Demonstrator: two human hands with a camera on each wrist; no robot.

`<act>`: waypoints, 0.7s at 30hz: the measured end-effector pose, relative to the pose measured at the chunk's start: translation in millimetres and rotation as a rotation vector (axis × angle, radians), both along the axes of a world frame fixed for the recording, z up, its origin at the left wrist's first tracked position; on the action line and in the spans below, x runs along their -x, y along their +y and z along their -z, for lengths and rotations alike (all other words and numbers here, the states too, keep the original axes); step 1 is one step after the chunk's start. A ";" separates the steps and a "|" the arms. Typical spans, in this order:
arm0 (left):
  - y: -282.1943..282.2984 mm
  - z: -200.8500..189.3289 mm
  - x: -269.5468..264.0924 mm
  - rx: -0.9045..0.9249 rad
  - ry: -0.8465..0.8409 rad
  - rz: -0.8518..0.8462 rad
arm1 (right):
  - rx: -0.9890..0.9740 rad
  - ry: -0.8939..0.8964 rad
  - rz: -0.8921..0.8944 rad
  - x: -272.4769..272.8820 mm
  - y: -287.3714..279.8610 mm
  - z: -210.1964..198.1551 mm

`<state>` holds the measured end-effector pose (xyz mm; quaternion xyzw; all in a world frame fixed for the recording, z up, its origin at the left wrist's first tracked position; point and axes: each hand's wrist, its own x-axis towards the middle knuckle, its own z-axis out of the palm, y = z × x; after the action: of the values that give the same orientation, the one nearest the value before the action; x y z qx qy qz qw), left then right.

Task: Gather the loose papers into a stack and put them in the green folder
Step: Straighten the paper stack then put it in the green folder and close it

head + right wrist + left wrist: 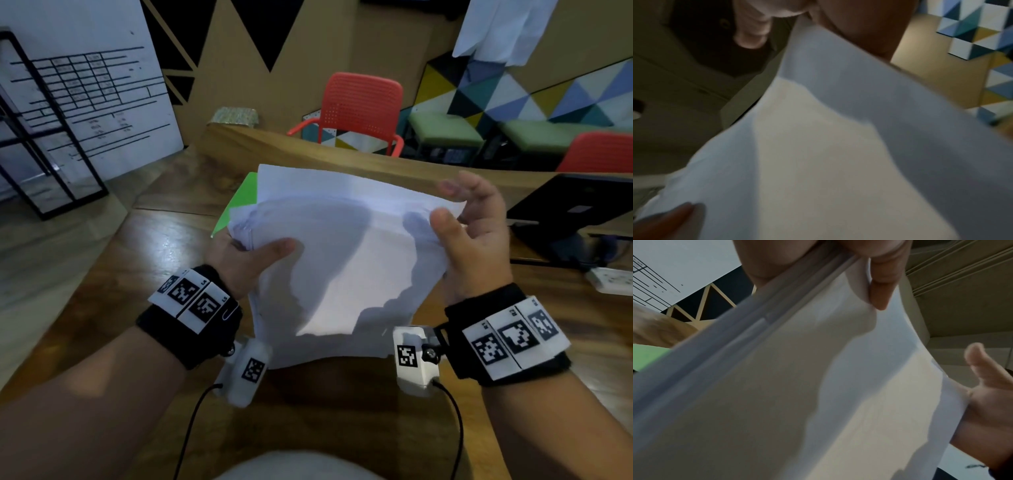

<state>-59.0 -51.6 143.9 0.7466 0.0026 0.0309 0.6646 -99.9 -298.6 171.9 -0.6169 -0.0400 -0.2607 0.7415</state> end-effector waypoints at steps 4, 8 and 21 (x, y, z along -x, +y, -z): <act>-10.8 -0.6 4.1 -0.004 0.063 0.065 | -0.085 0.241 -0.066 1.9 10.8 17.3; -23.7 -9.1 1.9 -0.077 0.053 -0.098 | -0.081 0.289 0.120 -2.5 35.5 15.2; -19.9 -63.7 -0.6 0.160 -0.314 -0.061 | 0.296 -0.125 0.232 -3.2 34.5 2.8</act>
<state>-58.4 -71.4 207.7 0.6768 -0.0761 0.1667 0.7129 -96.7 -264.1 169.1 -0.7024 -0.0523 -0.3734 0.6037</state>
